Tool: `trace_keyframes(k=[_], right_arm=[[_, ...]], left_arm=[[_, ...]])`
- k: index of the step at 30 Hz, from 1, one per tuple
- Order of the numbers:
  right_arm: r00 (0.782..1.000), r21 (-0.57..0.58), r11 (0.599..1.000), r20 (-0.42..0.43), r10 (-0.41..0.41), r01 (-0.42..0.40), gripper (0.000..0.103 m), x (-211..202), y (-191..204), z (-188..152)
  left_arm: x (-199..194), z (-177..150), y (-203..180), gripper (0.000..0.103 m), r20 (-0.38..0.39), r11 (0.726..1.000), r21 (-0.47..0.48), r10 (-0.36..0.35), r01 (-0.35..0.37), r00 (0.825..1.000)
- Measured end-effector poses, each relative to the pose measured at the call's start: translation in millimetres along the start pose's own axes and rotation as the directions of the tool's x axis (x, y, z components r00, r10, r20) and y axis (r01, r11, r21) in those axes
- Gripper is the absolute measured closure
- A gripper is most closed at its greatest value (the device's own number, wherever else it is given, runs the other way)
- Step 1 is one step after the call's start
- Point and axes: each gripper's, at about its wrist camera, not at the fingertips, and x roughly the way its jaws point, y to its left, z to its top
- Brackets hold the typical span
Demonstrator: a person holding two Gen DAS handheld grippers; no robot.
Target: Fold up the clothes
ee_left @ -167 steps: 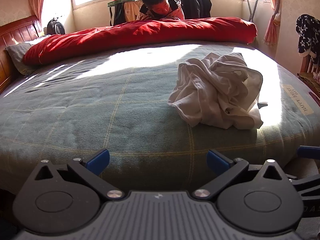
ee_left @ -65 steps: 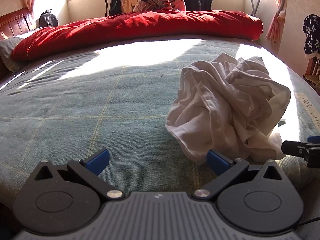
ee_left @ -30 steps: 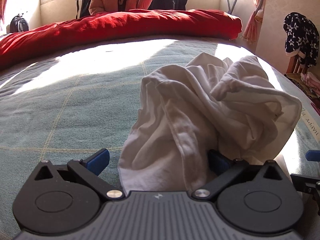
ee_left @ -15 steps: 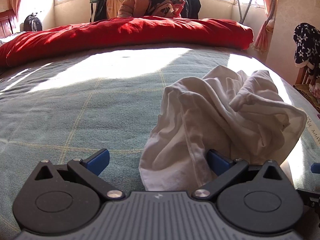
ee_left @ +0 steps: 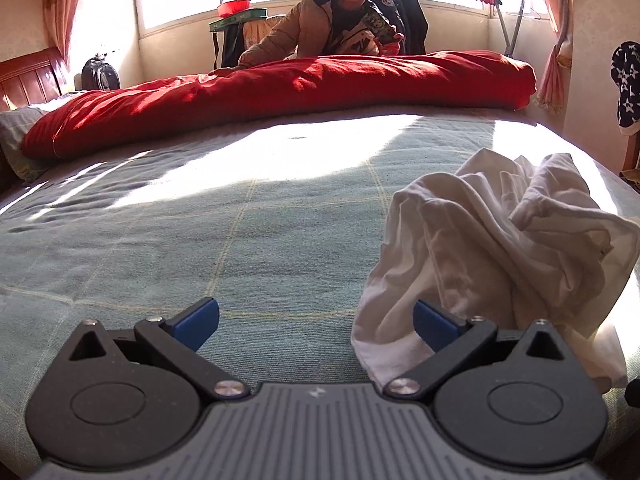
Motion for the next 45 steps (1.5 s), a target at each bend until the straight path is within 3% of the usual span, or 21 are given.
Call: trace_keyframes(k=[5,9,16,21,26,29,32,37,41,45], right_arm=[[1.0,-0.107,0.994,0.012,-0.02,0.021,0.0,-1,23,-2],[1.0,-0.105,0.994,0.011,-0.001,0.002,0.0,-3,28,2],[0.998,-0.113,0.993,0.056,-0.037,0.043,0.0,-5,24,28],[0.986,-0.169,0.975,0.113,-0.126,0.144,0.0,3,20,62],[0.948,-0.289,0.903,0.103,-0.301,0.318,0.0,41,22,77],[0.96,-0.294,0.914,0.087,-0.266,0.28,0.0,52,22,80],[0.956,-0.316,0.902,0.12,-0.269,0.293,0.0,59,22,88],[0.922,-0.23,0.895,0.17,-0.349,0.382,0.0,62,-11,108],[0.918,-0.122,0.914,0.135,-0.372,0.388,0.0,62,-49,117],[0.907,-0.091,0.905,0.108,-0.406,0.416,0.0,63,-70,112]], left_arm=[[3,5,13,0.0,0.004,1.0,-0.01,0.019,-0.019,1.0],[-3,-2,22,0.0,0.006,0.997,-0.059,-0.058,0.059,0.998],[-7,-13,23,0.0,-0.026,0.992,-0.062,-0.11,0.108,0.994],[-9,-14,27,0.0,-0.031,0.993,-0.064,-0.103,0.101,0.994],[-7,-15,28,0.0,-0.046,0.992,-0.068,-0.106,0.103,0.993],[-3,-14,27,0.0,-0.054,0.993,-0.065,-0.106,0.102,0.993],[-1,-12,25,0.0,-0.059,0.992,-0.069,-0.109,0.105,0.992],[-1,-11,22,0.0,-0.061,0.993,-0.059,-0.11,0.106,0.992],[-2,-9,20,0.0,-0.06,0.992,-0.057,-0.112,0.109,0.992],[-6,-7,13,0.0,-0.056,0.992,-0.041,-0.125,0.123,0.991]])
